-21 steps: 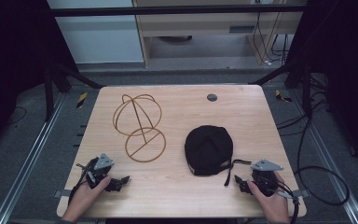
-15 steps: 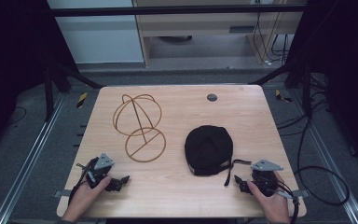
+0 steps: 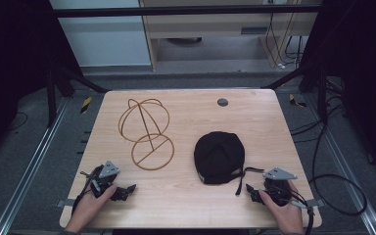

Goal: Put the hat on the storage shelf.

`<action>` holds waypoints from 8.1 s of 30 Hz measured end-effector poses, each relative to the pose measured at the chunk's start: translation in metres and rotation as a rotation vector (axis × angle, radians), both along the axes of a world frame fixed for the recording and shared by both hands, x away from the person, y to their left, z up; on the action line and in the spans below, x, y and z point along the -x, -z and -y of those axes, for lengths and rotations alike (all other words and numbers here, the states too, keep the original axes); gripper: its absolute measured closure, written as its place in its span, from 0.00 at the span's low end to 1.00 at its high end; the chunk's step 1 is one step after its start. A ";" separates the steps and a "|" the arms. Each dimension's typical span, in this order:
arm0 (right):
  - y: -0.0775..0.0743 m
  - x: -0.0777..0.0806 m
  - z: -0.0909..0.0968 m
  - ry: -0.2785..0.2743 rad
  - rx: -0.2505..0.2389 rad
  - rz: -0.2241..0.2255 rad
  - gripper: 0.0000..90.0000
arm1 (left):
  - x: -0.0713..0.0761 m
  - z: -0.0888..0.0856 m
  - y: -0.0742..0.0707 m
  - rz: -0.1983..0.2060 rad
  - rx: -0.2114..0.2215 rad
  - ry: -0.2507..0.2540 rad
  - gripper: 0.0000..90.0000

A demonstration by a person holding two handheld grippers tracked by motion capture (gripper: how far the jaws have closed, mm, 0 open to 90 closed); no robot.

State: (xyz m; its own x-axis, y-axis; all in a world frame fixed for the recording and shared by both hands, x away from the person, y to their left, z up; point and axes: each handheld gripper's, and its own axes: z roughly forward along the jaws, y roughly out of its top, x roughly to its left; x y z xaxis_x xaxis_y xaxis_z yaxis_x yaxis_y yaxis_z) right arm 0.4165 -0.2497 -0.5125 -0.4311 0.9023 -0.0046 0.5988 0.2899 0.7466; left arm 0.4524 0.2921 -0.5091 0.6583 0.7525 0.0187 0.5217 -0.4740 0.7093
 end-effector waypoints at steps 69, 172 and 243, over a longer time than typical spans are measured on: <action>-0.134 -0.147 -0.145 -0.451 0.449 -0.358 0.50 | 0.000 0.000 0.000 -0.001 0.003 0.004 0.00; -0.310 -0.067 -0.188 -0.569 0.211 0.114 0.82 | 0.001 0.000 0.000 0.002 0.000 0.003 0.00; -0.302 -0.140 -0.315 -0.623 0.261 0.050 0.81 | 0.000 0.000 0.000 -0.001 0.002 0.010 0.00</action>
State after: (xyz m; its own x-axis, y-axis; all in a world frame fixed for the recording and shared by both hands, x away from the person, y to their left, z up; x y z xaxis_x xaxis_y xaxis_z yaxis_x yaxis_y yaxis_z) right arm 0.5562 0.0656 -0.2108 -0.8638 0.4521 -0.2223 0.2281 0.7443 0.6276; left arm 0.4519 0.2921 -0.5090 0.6656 0.7461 0.0165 0.5181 -0.4778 0.7094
